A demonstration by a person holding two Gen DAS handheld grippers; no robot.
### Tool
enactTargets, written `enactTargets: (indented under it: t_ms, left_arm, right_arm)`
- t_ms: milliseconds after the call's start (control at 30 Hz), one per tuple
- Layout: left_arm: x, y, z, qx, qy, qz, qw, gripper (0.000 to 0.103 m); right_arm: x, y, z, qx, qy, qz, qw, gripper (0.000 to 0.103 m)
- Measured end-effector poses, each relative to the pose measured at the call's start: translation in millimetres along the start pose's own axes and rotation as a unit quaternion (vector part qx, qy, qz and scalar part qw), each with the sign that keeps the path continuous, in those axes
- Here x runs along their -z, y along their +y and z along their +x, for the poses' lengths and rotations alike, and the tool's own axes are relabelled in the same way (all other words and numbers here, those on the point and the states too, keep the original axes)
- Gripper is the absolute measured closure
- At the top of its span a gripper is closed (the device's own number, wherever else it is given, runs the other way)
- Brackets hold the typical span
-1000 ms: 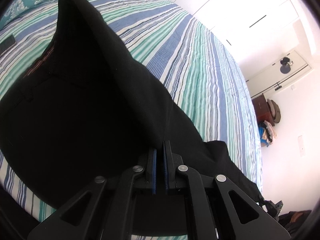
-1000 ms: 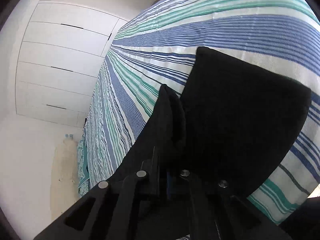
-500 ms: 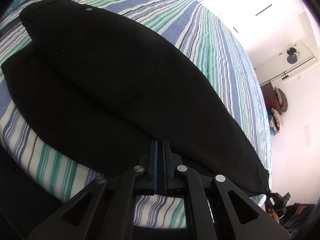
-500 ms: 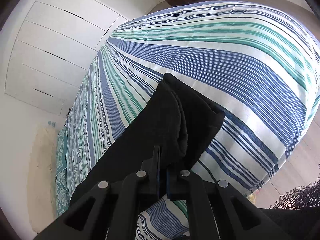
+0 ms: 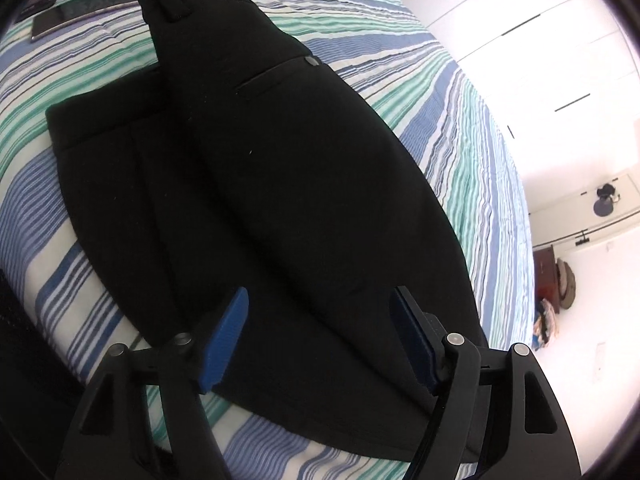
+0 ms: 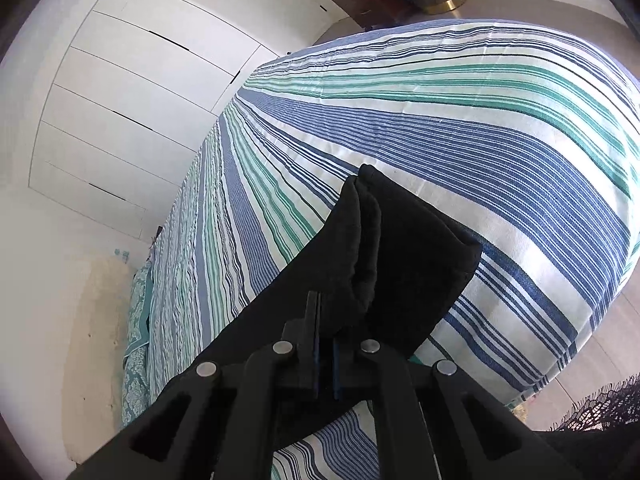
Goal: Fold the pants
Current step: 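Lower the held hems onto the waistband and open the right gripper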
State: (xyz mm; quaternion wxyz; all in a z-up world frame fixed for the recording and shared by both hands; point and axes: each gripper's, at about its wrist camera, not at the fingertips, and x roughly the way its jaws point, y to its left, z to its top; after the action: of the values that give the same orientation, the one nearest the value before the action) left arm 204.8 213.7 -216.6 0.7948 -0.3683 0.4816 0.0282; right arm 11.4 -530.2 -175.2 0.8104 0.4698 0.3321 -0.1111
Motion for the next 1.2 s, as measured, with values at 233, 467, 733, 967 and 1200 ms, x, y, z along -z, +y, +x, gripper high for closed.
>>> enactTargets:
  t_ms: [233,467,733,967,1200]
  left_arm:
    - [-13,-12,31,-0.033,0.016,0.006,0.9993,0.085]
    - [-18,-9,-24,0.04,0.004,-0.021,0.999,0.09]
    - [12,-4,-49,0.022,0.018,0.014,0.9995,0.089]
    - [25,9,-36,-0.009,0.031,0.004,0.9995,0.089]
    - [25,5,-41,-0.021,0.026,0.018,0.9993,0.089]
  right_arm:
    - [-3,12,-2,-0.012,-0.008,-0.024,1.0,0.098]
    - [-19,24,-2,0.009,-0.003,-0.04,0.999,0.098]
    - [-36,43,-10,0.037,0.018,-0.089,0.995,0.098]
    - [-26,8,1,0.093,0.051,-0.052,0.993,0.098]
    - [-28,7,12,0.126,0.064,-0.072,0.987,0.098]
